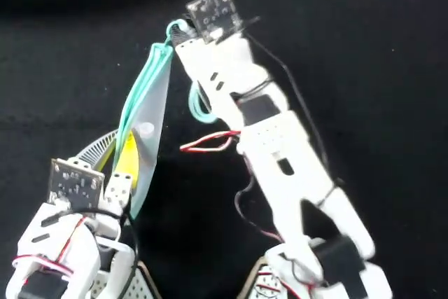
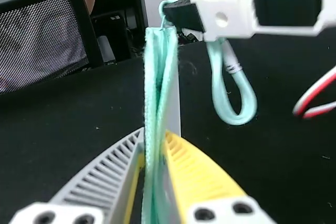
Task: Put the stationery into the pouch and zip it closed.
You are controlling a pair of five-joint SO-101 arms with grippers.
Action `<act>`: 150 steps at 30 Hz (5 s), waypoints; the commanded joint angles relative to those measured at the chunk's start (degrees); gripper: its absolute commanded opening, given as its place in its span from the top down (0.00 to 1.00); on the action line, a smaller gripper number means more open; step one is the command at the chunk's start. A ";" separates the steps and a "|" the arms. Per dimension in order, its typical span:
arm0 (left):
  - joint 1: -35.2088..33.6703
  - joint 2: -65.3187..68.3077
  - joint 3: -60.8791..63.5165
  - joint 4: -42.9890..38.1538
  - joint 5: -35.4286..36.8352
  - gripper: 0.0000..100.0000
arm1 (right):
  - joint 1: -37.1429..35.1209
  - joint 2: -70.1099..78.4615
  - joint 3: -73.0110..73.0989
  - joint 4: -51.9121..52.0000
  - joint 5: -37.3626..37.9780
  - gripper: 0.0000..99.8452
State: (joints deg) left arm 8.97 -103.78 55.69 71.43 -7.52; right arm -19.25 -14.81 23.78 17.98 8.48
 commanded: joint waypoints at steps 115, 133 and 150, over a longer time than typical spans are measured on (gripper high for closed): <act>-30.29 -0.35 41.63 1.41 0.00 0.95 | 23.38 -89.01 72.92 54.68 5.36 0.99; -30.29 -0.35 41.63 1.41 0.00 0.95 | 23.38 -89.01 72.92 54.68 5.36 0.99; -30.29 -0.35 41.63 1.41 0.00 0.95 | 23.38 -89.01 72.92 54.68 5.36 0.99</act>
State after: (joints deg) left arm -20.84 -103.69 96.40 72.66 -7.87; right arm 3.60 -103.34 96.57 72.48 14.20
